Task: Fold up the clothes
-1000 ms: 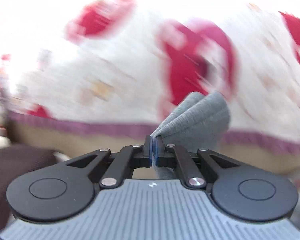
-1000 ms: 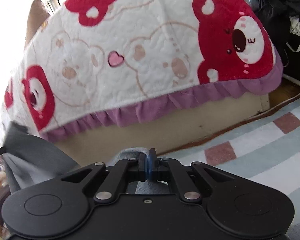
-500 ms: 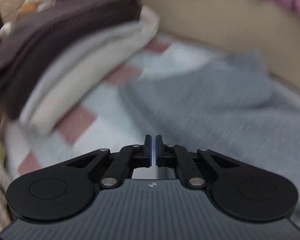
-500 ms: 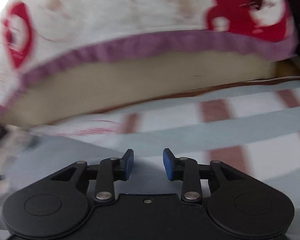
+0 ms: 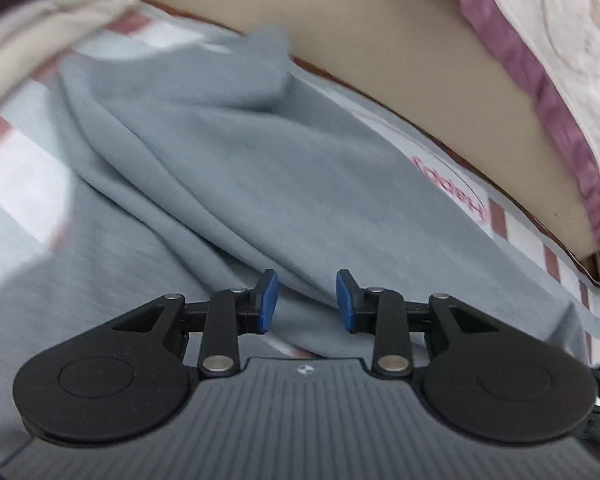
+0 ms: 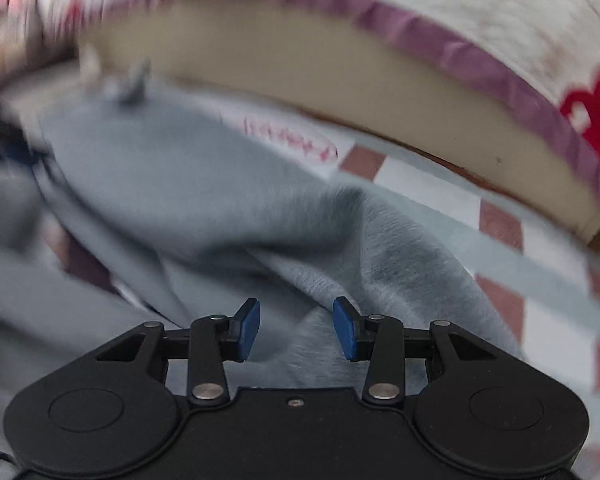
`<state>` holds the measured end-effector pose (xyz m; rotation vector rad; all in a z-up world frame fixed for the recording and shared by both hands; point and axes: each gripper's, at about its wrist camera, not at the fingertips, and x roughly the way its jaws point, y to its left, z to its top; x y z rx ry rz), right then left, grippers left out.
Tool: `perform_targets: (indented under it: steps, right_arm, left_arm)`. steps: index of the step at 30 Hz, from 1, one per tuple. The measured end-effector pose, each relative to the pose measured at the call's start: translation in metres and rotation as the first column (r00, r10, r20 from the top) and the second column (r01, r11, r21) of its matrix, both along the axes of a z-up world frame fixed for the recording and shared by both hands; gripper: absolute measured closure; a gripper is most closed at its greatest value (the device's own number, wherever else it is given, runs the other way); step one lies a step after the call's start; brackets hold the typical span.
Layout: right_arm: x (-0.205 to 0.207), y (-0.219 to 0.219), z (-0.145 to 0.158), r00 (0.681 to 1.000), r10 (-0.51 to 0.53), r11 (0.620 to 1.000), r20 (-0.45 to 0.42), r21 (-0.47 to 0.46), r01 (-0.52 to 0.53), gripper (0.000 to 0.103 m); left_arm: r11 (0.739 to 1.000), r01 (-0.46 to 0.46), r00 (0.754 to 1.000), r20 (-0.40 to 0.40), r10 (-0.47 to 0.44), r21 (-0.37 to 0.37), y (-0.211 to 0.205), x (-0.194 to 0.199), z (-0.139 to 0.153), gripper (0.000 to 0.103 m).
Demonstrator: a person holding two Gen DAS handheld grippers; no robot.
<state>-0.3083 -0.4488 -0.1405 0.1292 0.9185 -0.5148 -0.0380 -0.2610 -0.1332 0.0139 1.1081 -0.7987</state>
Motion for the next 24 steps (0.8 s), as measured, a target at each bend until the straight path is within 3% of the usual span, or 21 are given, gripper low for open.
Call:
perform_targets:
  steps: [2,3,4,7,9,12,14,15,18,21,24]
  right_arm:
    - [0.013,-0.004,-0.010,0.999,0.009,0.997,-0.051,-0.070,-0.012,0.070]
    - [0.014,-0.008,-0.009,0.999,-0.002,0.997,-0.044,-0.081,-0.002,0.090]
    - [0.012,-0.013,-0.005,1.000,-0.019,0.997,-0.016,-0.075,0.018,0.101]
    - [-0.018,-0.030,0.023,0.981,-0.058,0.996,0.187,0.083,0.043,0.101]
    - [-0.049,-0.040,0.039,0.933,-0.113,0.967,0.341,0.254,0.024,0.101]
    - [-0.093,-0.059,0.043,0.834,-0.259,0.848,0.488,0.528,-0.046,0.101]
    - [-0.104,-0.063,0.037,0.805,-0.285,0.775,0.520,0.619,-0.126,0.100]
    - [-0.109,-0.064,0.034,0.792,-0.297,0.735,0.534,0.657,-0.167,0.100]
    - [-0.104,-0.065,0.027,0.775,-0.350,0.692,0.526,0.703,-0.165,0.100]
    - [-0.095,-0.059,0.023,0.796,-0.299,0.653,0.525,0.721,-0.230,0.100]
    - [-0.088,-0.044,0.024,0.806,-0.205,0.623,0.555,0.709,-0.329,0.099]
  left_arm:
    - [1.000,-0.001,1.000,-0.016,0.001,-0.012,-0.009,-0.008,-0.009,0.072]
    - [1.000,-0.009,0.999,-0.043,0.008,-0.017,-0.012,-0.009,-0.014,0.072]
    - [1.000,-0.015,0.998,-0.066,0.013,-0.024,-0.012,-0.009,-0.017,0.072]
    - [0.999,-0.024,0.993,-0.117,0.019,-0.044,-0.012,-0.011,-0.022,0.072]
    - [0.999,-0.016,0.995,-0.095,0.013,-0.030,-0.012,-0.013,-0.019,0.069]
    - [0.999,-0.040,0.997,-0.070,0.038,-0.020,-0.008,-0.013,-0.020,0.061]
    - [0.996,-0.077,0.993,-0.093,0.072,-0.052,-0.003,-0.008,-0.025,0.059]
    - [0.993,-0.096,0.990,-0.106,0.088,-0.069,-0.001,-0.007,-0.027,0.053]
    - [0.970,-0.236,0.970,-0.073,0.231,-0.062,-0.006,-0.001,-0.035,0.046]
    - [0.964,-0.255,0.958,-0.153,0.242,-0.079,-0.016,0.006,-0.042,0.045]
    - [0.964,-0.251,0.952,-0.205,0.229,-0.092,-0.018,0.006,-0.045,0.036]
